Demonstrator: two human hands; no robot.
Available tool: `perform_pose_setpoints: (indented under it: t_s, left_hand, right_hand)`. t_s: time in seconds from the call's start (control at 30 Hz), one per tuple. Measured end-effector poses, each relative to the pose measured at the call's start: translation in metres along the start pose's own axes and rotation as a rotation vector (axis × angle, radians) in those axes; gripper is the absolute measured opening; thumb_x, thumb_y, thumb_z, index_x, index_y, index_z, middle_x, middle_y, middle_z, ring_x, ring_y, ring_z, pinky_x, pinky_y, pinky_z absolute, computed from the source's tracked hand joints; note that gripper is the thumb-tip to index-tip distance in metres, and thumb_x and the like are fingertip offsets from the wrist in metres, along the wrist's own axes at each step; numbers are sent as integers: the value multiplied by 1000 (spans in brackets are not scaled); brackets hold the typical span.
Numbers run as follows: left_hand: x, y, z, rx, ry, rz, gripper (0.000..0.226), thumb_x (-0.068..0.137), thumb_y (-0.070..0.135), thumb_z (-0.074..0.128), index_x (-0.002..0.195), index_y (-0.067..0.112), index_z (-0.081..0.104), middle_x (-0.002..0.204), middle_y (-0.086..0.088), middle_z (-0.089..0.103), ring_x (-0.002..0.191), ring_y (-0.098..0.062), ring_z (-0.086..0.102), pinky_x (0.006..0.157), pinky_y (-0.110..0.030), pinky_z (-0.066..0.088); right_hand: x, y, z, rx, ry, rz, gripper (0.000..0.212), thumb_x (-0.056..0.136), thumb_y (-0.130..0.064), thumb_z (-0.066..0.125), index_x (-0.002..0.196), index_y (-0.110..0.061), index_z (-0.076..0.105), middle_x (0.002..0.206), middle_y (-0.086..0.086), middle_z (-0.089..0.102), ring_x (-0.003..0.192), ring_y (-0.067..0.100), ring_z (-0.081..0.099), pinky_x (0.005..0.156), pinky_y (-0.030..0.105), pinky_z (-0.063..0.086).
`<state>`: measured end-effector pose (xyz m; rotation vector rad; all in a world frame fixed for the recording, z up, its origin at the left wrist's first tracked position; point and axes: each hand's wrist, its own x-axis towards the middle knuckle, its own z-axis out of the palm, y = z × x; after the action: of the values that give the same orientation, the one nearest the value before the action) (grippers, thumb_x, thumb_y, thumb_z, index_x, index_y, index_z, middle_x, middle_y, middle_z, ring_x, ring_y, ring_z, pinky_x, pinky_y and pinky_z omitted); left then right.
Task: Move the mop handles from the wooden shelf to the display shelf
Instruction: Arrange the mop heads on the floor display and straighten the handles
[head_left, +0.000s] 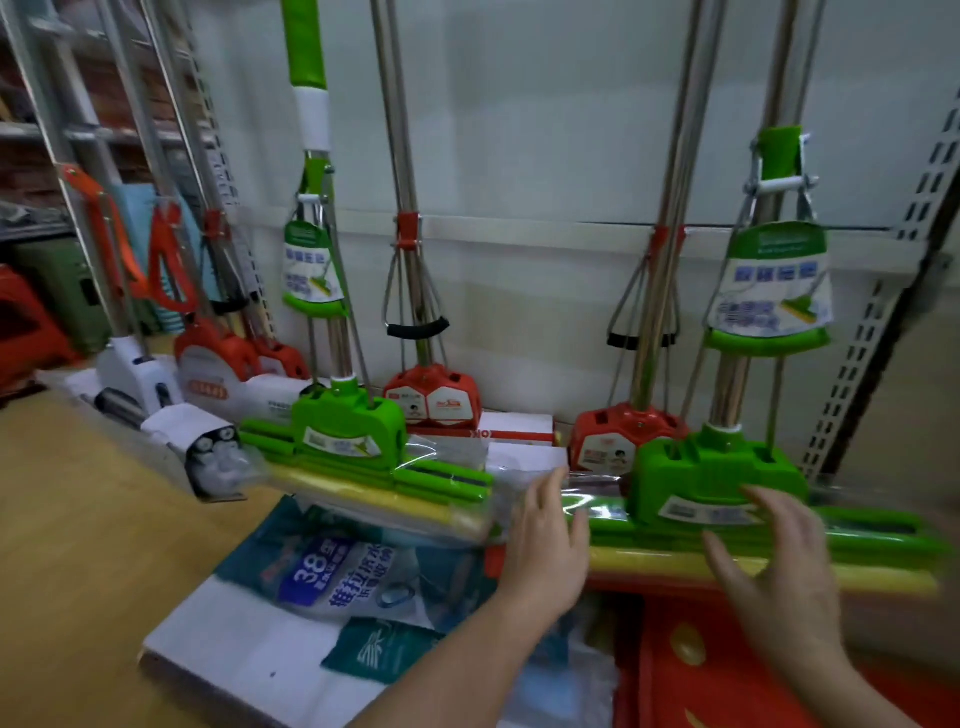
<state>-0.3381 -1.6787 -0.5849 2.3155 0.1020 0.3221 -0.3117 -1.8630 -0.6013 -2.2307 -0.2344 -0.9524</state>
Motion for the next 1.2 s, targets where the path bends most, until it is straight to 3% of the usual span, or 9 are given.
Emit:
perform_pose_setpoints:
  t_s: [0.1, 0.3, 0.37, 0.5, 0.63, 0.77, 1.07, 1.13, 1.2]
  left_hand:
    - [4, -18, -20, -17, 62, -50, 48, 98, 25, 39, 144, 22, 24, 149, 2, 27, 136, -14, 27, 112, -29, 24]
    - [4, -62, -63, 6, 187, -184, 47, 98, 27, 38, 143, 23, 25, 150, 0, 24, 136, -16, 28, 109, -30, 27]
    - [4, -78, -76, 19, 240, -247, 48, 98, 27, 39, 143, 21, 25, 151, -2, 22, 135, -18, 29, 108, -30, 30]
    - [13, -101, -100, -4, 348, -362, 54, 97, 25, 42, 145, 19, 20, 154, -4, 16, 136, -21, 30, 106, -31, 32]
    - [29, -112, -119, -35, 354, -394, 57, 96, 25, 43, 146, 20, 17, 155, -5, 14, 137, -24, 29, 105, -34, 33]
    - [36, -116, -120, -45, 346, -380, 55, 96, 25, 45, 145, 19, 21, 154, -5, 20, 136, -22, 31, 106, -34, 34]
    - [39, -100, -82, 3, 308, -152, 49, 95, 27, 45, 141, 19, 29, 149, -1, 27, 137, -16, 28, 110, -29, 27]
    - [41, -96, -77, 1, 281, -149, 49, 95, 27, 45, 141, 19, 30, 150, -1, 27, 137, -17, 29, 110, -30, 27]
    - [42, -88, -76, -4, 242, -158, 48, 94, 25, 47, 139, 17, 32, 149, -3, 28, 137, -18, 29, 110, -30, 27]
  right_hand:
    - [-10, -31, 26, 86, -143, -152, 54, 62, -4, 83, 110, 5, 60, 107, 23, 59, 106, 21, 45, 95, 24, 34]
    - [-19, -66, 70, 89, -380, -157, 60, 62, -6, 84, 116, -4, 60, 117, 15, 60, 113, 28, 55, 97, 41, 38]
    - [-22, -69, 81, 47, -394, -255, 64, 54, -8, 88, 113, -6, 62, 112, 13, 63, 109, 21, 54, 92, 42, 37]
    - [-23, -74, 100, -33, -412, -366, 68, 44, -15, 93, 106, -9, 66, 107, 9, 66, 98, 24, 64, 85, 34, 43]
    - [-21, -75, 113, -155, -387, -425, 64, 37, -21, 94, 95, -7, 71, 97, 9, 70, 87, 26, 70, 72, 39, 56]
    - [-21, -74, 122, -155, -364, -391, 56, 35, -16, 94, 86, -6, 73, 90, 12, 70, 81, 29, 70, 71, 41, 56]
    - [-1, -95, 120, -60, -414, -263, 55, 49, -21, 90, 99, -18, 68, 107, 4, 67, 98, 22, 67, 79, 37, 57]
    - [1, -98, 113, -22, -403, -216, 47, 60, -25, 83, 104, -19, 66, 116, -1, 61, 109, 19, 61, 89, 34, 51]
    - [3, -97, 104, -19, -415, -183, 41, 62, -32, 73, 100, -20, 65, 112, 0, 63, 106, 17, 62, 87, 28, 50]
